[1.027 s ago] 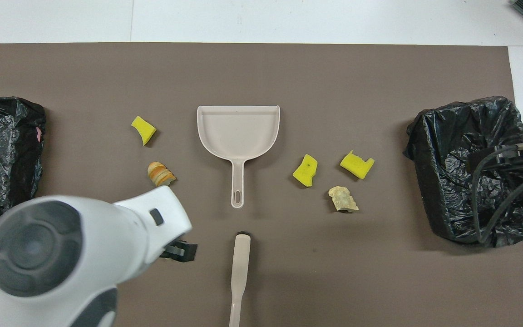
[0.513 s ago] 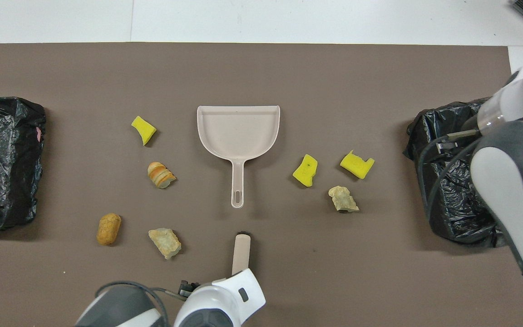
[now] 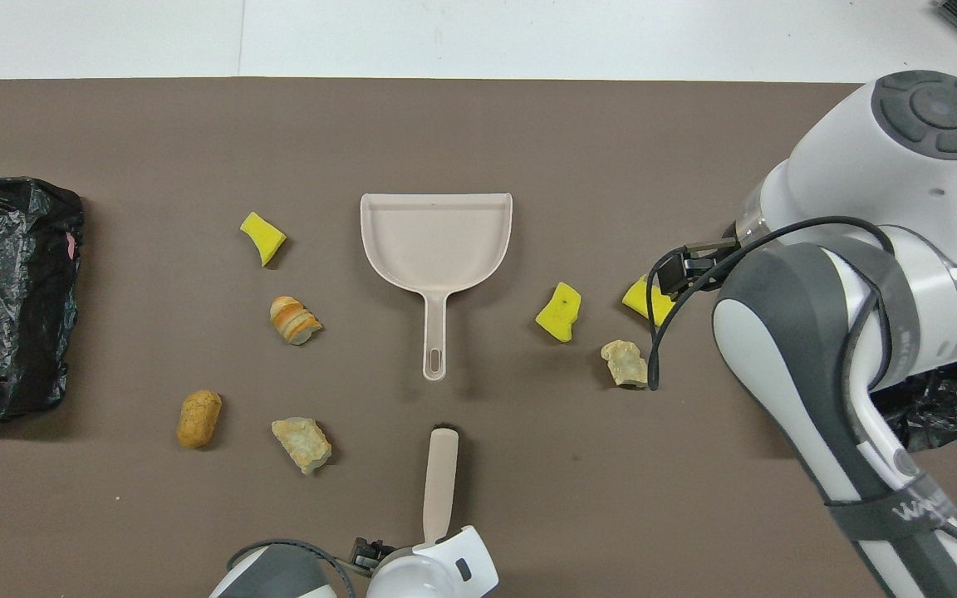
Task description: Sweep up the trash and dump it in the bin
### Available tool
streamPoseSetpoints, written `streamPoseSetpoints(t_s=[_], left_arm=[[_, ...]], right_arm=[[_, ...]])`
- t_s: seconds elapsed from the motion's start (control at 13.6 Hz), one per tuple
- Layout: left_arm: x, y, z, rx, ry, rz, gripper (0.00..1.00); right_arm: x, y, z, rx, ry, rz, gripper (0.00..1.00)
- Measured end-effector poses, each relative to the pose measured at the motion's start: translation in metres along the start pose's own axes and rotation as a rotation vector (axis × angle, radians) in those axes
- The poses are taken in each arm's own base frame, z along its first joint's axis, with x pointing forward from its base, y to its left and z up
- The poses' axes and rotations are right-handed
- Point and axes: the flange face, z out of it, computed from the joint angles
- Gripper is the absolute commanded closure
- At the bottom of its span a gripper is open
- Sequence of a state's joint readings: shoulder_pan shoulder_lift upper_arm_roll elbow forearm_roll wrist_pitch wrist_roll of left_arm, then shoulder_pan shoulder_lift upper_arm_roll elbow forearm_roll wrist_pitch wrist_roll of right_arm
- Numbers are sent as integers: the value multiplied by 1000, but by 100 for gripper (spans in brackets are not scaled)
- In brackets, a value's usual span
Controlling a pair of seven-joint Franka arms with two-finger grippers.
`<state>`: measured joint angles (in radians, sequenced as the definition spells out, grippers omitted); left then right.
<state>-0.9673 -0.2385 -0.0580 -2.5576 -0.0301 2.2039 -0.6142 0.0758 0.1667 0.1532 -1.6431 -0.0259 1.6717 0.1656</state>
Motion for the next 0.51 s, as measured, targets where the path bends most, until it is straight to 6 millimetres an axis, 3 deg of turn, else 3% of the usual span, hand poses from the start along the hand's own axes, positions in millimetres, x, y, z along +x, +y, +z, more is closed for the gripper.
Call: streamPoseSetpoints(t_s=[0.29,0.51], left_arm=[[-2,-2,4,17,-26,-4,100],[-1,-5,2,36,-58,-14,100]], right_arm=[[1,5,1,0,-1,9,0],[0,4,2,-1,-3,7,0]])
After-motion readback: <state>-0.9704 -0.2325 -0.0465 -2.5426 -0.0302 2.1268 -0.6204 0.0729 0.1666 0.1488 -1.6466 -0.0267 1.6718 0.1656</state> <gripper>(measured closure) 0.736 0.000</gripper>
